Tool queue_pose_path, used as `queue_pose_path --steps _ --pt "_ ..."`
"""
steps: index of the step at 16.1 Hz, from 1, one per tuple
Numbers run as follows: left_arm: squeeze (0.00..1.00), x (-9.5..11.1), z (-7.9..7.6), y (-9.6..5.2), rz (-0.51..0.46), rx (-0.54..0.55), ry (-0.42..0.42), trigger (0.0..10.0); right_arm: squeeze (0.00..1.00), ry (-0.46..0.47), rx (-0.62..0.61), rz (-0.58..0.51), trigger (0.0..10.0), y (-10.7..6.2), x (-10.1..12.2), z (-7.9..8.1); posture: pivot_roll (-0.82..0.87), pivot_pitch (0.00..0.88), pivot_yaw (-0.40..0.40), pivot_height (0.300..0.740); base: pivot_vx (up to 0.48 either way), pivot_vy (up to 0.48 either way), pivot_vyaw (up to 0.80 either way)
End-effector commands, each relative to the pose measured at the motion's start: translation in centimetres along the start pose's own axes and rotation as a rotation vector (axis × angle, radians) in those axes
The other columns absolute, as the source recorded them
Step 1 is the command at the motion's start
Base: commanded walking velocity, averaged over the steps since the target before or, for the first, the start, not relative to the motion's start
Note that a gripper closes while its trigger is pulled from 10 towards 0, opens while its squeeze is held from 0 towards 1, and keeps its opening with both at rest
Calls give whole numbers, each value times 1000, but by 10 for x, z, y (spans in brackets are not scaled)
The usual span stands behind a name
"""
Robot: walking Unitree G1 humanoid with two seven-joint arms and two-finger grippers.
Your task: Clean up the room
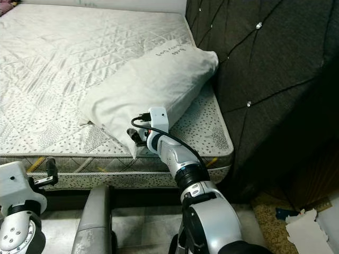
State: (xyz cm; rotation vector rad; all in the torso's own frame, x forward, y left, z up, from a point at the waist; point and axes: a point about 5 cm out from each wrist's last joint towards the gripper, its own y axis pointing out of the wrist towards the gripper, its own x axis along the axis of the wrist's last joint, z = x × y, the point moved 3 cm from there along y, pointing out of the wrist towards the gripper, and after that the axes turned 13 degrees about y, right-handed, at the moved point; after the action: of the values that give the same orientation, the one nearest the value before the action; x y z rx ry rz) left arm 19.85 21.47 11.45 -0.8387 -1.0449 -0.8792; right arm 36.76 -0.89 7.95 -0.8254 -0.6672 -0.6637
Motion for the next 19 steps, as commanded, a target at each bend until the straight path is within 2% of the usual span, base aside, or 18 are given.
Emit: queue_pose_path --steps 1,2,4,12,13,15,16,17,19 --pt "0 -1 -3 1 4 -17 5 10000 0 49 123 11 10000 10 -6 61 209 11 -78 532 0 0 0" --pt "0 -1 -3 1 4 -17 7 10000 0 87 105 9 3490 11 -7 63 209 10 -77 532 0 0 0" --pt "0 0 -2 2 2 -16 7 10000 0 105 89 13 0 12 -8 65 209 10 -77 532 0 0 0" --pt "0 0 -1 0 6 -14 4 10000 0 135 117 46 0 15 -16 81 218 27 -77 532 0 0 0" --pt "0 -1 -1 -1 10 -13 4 10000 0 167 124 20 0 16 -12 84 220 31 -77 532 0 0 0" --pt "0 -2 0 -2 13 -13 4 10000 0 171 140 -52 0 16 2 89 223 35 -78 532 0 0 0" --pt "0 -2 0 -1 13 -12 4 10000 0 145 170 -84 0 16 9 93 224 37 -77 532 0 0 0" --pt "0 -1 0 0 10 -12 5 10000 0 81 226 -149 0 15 21 99 223 37 -74 532 0 0 0" --pt "0 0 -1 2 6 -14 6 10000 0 15 232 -199 0 14 30 95 224 38 -75 532 0 0 0"
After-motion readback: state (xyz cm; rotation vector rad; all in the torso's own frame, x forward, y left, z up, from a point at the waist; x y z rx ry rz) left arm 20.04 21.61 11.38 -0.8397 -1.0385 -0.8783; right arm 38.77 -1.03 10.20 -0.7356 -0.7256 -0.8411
